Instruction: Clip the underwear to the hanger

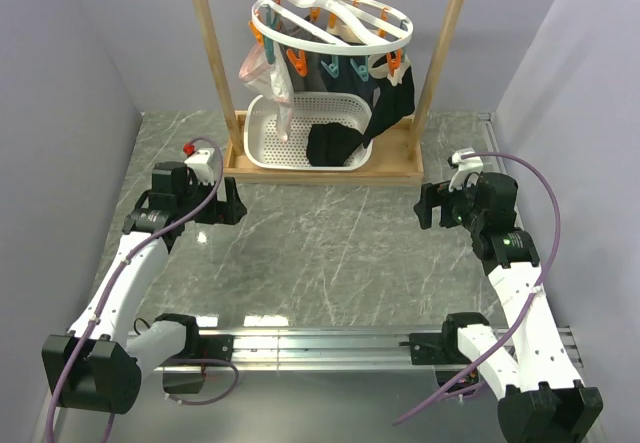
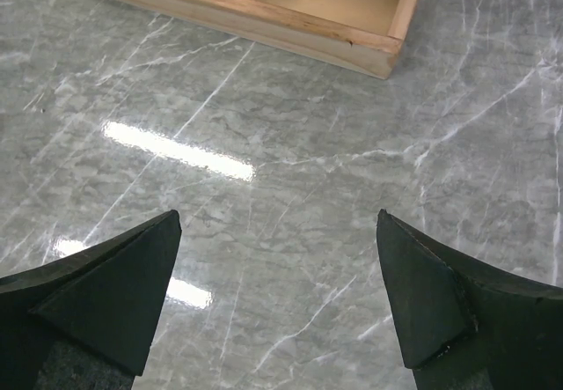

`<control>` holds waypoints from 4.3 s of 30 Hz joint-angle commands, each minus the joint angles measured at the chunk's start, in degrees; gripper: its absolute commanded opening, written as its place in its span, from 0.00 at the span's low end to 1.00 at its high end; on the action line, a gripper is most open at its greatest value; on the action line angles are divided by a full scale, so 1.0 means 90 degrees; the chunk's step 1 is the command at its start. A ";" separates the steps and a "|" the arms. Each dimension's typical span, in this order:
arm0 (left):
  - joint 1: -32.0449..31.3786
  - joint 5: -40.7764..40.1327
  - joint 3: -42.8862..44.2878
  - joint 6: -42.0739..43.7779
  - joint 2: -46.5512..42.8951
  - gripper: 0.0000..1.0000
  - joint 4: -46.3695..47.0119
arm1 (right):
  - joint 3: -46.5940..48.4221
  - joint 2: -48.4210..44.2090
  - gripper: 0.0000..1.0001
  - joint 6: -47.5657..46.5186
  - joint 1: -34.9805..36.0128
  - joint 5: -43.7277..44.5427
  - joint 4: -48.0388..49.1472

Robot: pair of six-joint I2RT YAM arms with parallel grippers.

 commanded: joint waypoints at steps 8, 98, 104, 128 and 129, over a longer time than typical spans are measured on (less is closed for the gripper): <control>-0.0584 -0.0254 0.0230 0.0957 0.0104 0.99 0.0245 | -0.0047 0.0034 0.99 0.0129 -0.0058 -0.0050 0.0218; -0.2695 0.4226 0.4077 0.3543 0.1451 0.01 -0.2746 | 0.0588 0.0395 0.98 -0.0329 -0.0166 -0.0987 -0.0005; -0.3065 0.4579 0.4371 0.4883 0.2827 0.11 -0.3641 | 0.0559 0.0463 0.97 -0.0477 -0.0166 -0.1856 -0.0143; -0.0889 0.3547 0.3223 0.3911 0.3681 0.89 -0.3038 | 0.0304 0.2298 0.80 0.0558 0.1278 -0.1134 0.0863; -0.0860 0.3457 0.2571 0.3337 0.3195 0.87 -0.2591 | 0.0382 0.2638 0.79 0.0588 0.1415 -0.1125 0.0853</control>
